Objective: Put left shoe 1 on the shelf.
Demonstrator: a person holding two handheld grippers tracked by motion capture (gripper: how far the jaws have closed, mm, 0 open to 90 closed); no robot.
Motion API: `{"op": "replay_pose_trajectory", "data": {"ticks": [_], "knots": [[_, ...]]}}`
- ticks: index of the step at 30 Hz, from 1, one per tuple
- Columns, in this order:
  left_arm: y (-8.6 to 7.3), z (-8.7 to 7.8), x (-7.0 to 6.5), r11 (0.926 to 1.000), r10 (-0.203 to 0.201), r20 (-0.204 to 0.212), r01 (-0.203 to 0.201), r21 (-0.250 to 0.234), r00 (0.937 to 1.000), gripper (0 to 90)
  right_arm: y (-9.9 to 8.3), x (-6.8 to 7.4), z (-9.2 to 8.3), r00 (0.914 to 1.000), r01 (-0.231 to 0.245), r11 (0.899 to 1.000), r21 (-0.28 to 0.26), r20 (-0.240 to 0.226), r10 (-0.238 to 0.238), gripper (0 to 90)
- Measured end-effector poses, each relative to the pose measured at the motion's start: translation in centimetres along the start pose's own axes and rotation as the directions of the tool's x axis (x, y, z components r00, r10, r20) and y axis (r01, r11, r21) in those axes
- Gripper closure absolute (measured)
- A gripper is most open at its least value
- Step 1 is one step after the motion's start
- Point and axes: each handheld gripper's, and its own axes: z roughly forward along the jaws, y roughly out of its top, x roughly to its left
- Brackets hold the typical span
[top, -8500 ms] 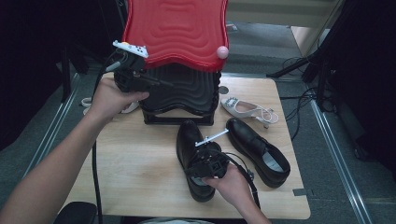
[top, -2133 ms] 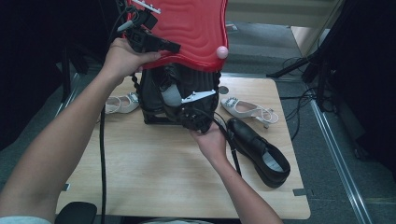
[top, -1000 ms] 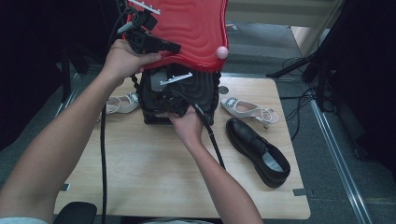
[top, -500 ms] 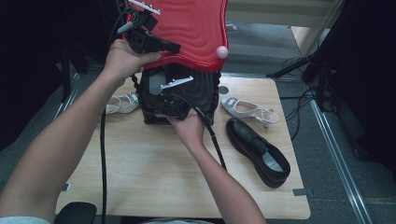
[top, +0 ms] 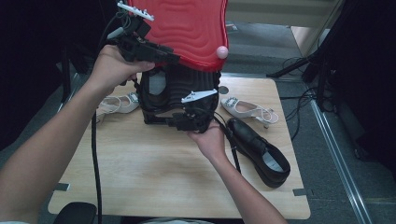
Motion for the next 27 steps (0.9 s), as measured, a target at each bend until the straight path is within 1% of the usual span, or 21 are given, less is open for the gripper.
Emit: {"op": "replay_pose_trajectory", "data": {"ticks": [3,5,6,7,9,10,12,13,14,16,19,21,23,27], "knots": [[-1.2,-0.2,-0.2,0.9999,-0.011,0.011,0.011,0.007,0.9999,48.2,-0.8,0.0,-1.2,1.0,0.004,1.0,-0.003,-0.004,-0.004,58.3],[-1.9,-0.3,-0.4,0.9999,-0.011,0.012,0.011,0.007,0.9999,46.7,-1.2,0.0,-1.9,1.0,-0.002,1.0,-0.006,-0.009,0.002,57.6],[-2.2,-0.3,-0.6,1.0,-0.007,0.008,0.007,0.006,0.9999,45.7,-1.6,0.1,-2.6,0.9999,-0.001,1.0,0.005,-0.01,0.001,57.3],[-2.6,-0.4,-0.7,1.0,-0.004,0.01,0.004,0.005,0.9999,45.7,-1.6,0.1,-2.6,0.9999,-0.001,1.0,0.005,-0.01,0.001,57.3],[-3.4,-0.4,-1.0,1.0,-0.005,0.007,0.005,0.003,1.0,44.6,-2.1,0.2,-3.3,0.9998,0.003,1.0,0.015,-0.017,-0.003,57.6],[-3.6,-0.4,-1.1,1.0,-0.005,0.008,0.005,0.003,1.0,44.1,-2.3,0.2,-3.5,0.9999,0.006,1.0,0.016,-0.012,-0.005,57.6],[-4.4,-0.4,-1.4,1.0,-0.001,0.01,0.001,0.004,0.9999,43.9,-2.8,0.1,-4.1,0.9998,-0.003,1.0,0.021,-0.018,0.003,56.8],[-4.8,-0.4,-1.6,1.0,-0.003,0.013,0.003,0.002,0.9999,43.8,-3.1,0.1,-4.3,0.9999,-0.001,1.0,0.019,-0.017,0.001,56.7],[-5.1,-0.4,-1.7,1.0,-0.002,0.013,0.002,0.002,0.9999,43.8,-3.7,-0.1,-4.7,0.9999,-0.004,1.0,0.021,-0.013,0.005,55.6],[-5.9,-0.3,-1.9,1.0,-0.003,0.024,0.003,0.004,0.9997,43.5,-4.0,-0.1,-4.9,0.9999,-0.011,1.0,0.025,-0.01,0.011,55.2],[-7.2,-0.1,-2.0,0.9998,-0.018,0.029,0.017,0.009,0.9994,43.0,-4.9,-0.6,-5.6,0.9994,-0.034,0.999,0.028,-0.005,0.034,54.1],[-8.1,0.1,-2.0,0.9996,-0.026,0.024,0.025,0.013,0.9994,43.0,-5.3,-0.7,-6.1,0.999,-0.044,0.999,0.027,0.002,0.044,54.1],[-9.0,0.4,-2.0,0.9993,-0.034,0.017,0.034,0.016,0.9993,43.0,-5.7,-0.8,-6.6,0.999,-0.045,0.999,0.029,0.008,0.045,54.0],[-10.7,0.9,-2.0,0.9983,-0.055,0.02,0.055,0.02,0.9983,43.1,-6.7,-0.8,-7.5,0.9993,-0.033,0.999,0.042,0.019,0.032,52.8]]}}
